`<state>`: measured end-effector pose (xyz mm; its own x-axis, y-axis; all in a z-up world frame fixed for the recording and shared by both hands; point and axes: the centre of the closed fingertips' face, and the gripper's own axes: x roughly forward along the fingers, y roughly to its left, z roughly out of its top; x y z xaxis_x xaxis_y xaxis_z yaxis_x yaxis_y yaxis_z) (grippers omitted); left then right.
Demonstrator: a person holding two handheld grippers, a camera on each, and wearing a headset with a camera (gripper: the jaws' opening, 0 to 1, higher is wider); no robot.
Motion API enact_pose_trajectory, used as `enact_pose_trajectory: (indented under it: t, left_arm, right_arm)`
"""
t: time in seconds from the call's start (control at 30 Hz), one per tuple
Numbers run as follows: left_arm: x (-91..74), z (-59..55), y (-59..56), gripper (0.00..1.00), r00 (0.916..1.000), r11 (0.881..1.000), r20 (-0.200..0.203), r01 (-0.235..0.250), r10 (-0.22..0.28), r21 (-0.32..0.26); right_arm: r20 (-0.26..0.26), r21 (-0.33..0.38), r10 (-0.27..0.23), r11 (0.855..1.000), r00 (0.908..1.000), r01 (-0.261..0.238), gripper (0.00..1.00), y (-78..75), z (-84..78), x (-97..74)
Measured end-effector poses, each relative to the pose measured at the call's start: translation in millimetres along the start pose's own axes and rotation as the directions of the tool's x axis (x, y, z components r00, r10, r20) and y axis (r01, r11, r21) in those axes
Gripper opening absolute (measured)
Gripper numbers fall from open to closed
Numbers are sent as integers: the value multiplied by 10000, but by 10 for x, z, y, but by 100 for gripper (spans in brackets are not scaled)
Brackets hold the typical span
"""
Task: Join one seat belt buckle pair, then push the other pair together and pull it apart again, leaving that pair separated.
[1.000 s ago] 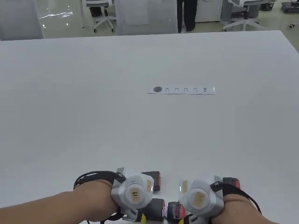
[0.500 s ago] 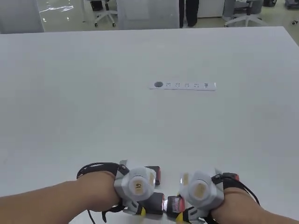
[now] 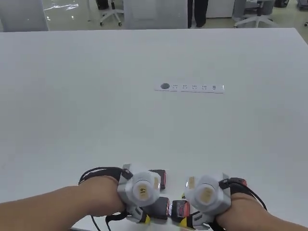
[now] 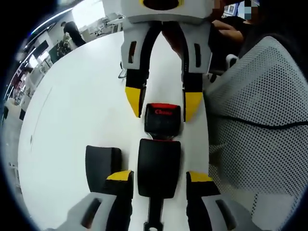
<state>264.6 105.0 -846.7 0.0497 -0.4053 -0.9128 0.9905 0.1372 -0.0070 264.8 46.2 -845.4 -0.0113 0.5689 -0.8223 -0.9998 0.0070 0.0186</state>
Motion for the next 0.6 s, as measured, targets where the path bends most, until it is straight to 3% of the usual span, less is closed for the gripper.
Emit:
enact_pose_trajectory:
  t: [0.1,0.23,0.37,0.5,0.6]
  left_arm:
    - [-128,52,83,44,9993,9993,190,-332,330,144]
    - [-263,129,166,45,9967,9984,590,-548,555,-122]
    - [-323,88,299,48,9949,9959,554,-826,846,-368]
    - [-358,26,489,48,9926,9932,423,-1127,1139,-305]
    - [-364,-3,629,48,9916,9918,301,-1246,1254,-275]
  right_arm:
    - [194,-14,-35,10000,9998,36,38,1,64,-76]
    - [368,-30,-111,9999,9993,112,36,-13,131,-188]
    - [534,-122,-435,9989,9976,442,36,-94,145,-336]
    - [394,-110,-811,9966,9959,816,37,-230,-9,-467]
    - [0,52,-1128,9936,9936,1128,36,-390,-269,-565]
